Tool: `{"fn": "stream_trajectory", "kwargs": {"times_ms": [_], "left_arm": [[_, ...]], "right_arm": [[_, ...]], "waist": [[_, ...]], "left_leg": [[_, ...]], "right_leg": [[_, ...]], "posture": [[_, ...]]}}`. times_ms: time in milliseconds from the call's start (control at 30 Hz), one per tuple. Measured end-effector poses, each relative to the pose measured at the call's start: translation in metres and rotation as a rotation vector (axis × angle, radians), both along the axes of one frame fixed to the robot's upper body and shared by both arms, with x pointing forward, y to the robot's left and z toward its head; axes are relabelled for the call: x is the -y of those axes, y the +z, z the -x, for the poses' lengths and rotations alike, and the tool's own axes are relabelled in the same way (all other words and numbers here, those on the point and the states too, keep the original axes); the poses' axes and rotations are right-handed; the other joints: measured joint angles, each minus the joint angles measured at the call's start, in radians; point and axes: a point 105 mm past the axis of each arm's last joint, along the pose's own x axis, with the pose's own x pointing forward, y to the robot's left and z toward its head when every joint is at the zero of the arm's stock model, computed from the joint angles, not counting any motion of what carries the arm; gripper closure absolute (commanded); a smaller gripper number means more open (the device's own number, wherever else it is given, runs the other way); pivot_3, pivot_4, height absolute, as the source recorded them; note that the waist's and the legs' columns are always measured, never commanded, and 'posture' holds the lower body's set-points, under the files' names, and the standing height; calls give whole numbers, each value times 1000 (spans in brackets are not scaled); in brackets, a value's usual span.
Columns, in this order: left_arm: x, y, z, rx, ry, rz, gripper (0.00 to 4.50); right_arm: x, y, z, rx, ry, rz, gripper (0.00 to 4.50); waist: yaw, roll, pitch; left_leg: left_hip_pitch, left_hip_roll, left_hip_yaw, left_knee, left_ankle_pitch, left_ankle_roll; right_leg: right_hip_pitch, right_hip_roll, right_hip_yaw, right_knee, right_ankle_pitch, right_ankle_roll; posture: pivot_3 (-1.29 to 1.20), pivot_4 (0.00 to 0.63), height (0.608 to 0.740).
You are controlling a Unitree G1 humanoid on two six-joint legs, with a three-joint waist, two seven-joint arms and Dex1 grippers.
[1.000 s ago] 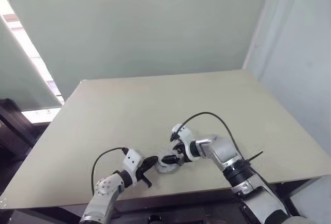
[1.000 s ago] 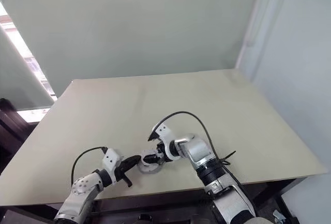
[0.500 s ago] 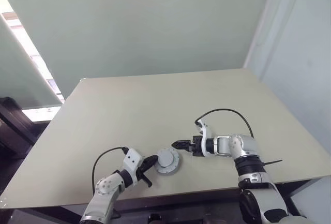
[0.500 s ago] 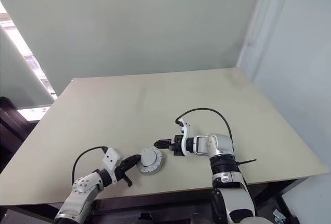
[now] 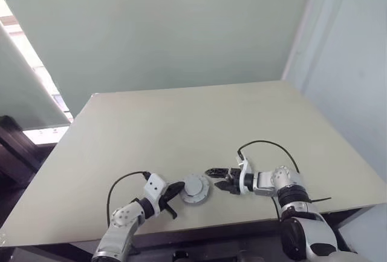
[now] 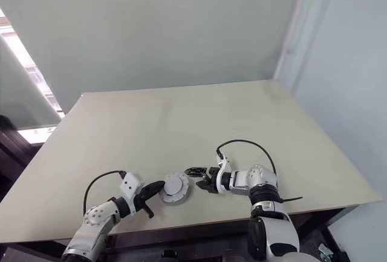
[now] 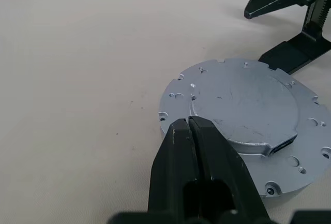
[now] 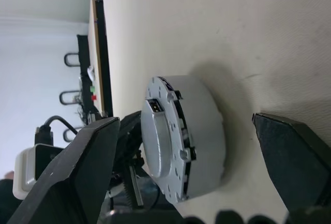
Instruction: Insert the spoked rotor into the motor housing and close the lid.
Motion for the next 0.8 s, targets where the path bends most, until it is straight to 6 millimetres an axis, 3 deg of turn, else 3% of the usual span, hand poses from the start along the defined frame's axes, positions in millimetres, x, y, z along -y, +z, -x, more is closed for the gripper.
{"fn": "stream_trajectory", "kwargs": {"times_ms": [200, 800], "left_arm": [[0, 0, 3, -4, -4, -3, 4500], [0, 0, 5, -16, 1, -5, 4500]], "right_arm": [[-23, -1, 13, -32, 71, -32, 8], [-27, -1, 26, -30, 120, -30, 8]], "waist": [[-3, 0, 0], [-15, 0, 0]], "left_leg": [[-2, 0, 0, -1, 0, 1], [-2, 0, 0, -1, -1, 1]], "right_leg": [[-1, 0, 0, -1, 1, 2], [-1, 0, 1, -1, 1, 2]], "posture": [[0, 0, 740], [0, 0, 740]]}}
